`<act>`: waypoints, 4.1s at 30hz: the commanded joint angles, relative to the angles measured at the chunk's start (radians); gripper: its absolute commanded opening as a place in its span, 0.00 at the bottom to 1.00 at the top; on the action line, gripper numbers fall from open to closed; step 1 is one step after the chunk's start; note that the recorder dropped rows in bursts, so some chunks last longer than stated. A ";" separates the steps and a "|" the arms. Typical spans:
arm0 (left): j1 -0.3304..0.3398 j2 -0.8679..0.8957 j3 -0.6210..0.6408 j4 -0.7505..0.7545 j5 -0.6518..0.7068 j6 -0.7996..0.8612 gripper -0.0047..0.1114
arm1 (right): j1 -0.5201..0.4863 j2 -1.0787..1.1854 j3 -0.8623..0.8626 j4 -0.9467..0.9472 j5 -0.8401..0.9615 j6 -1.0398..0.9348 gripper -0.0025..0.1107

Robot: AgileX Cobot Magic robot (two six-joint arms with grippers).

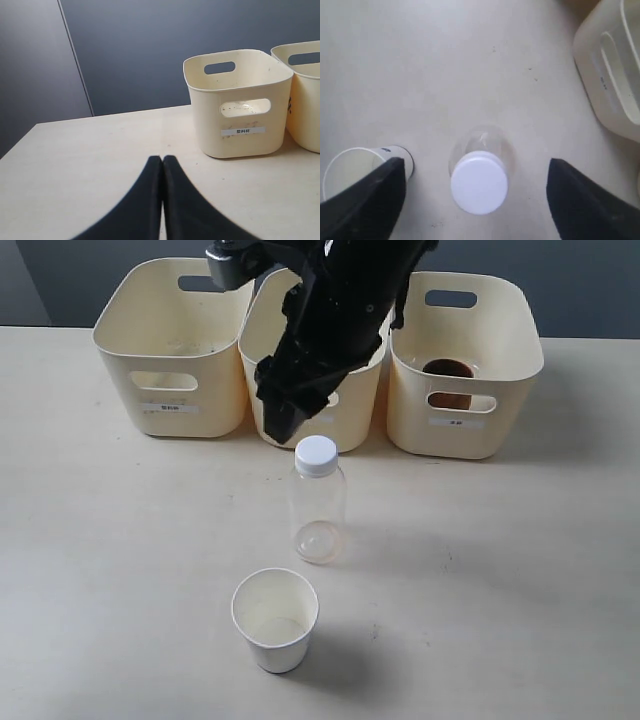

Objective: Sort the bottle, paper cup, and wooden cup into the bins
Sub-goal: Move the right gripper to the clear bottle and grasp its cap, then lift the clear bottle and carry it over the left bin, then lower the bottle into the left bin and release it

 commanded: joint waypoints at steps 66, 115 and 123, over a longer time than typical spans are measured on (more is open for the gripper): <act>0.000 -0.005 0.002 0.000 -0.007 -0.001 0.04 | 0.070 -0.153 0.047 -0.065 -0.552 -0.181 0.01; 0.000 -0.005 0.002 0.000 -0.007 -0.001 0.04 | 0.015 0.532 -0.552 -0.147 -0.556 -0.022 0.01; 0.000 -0.005 0.002 0.000 -0.007 -0.001 0.04 | 0.011 0.535 -0.552 -0.135 -0.565 -0.022 0.02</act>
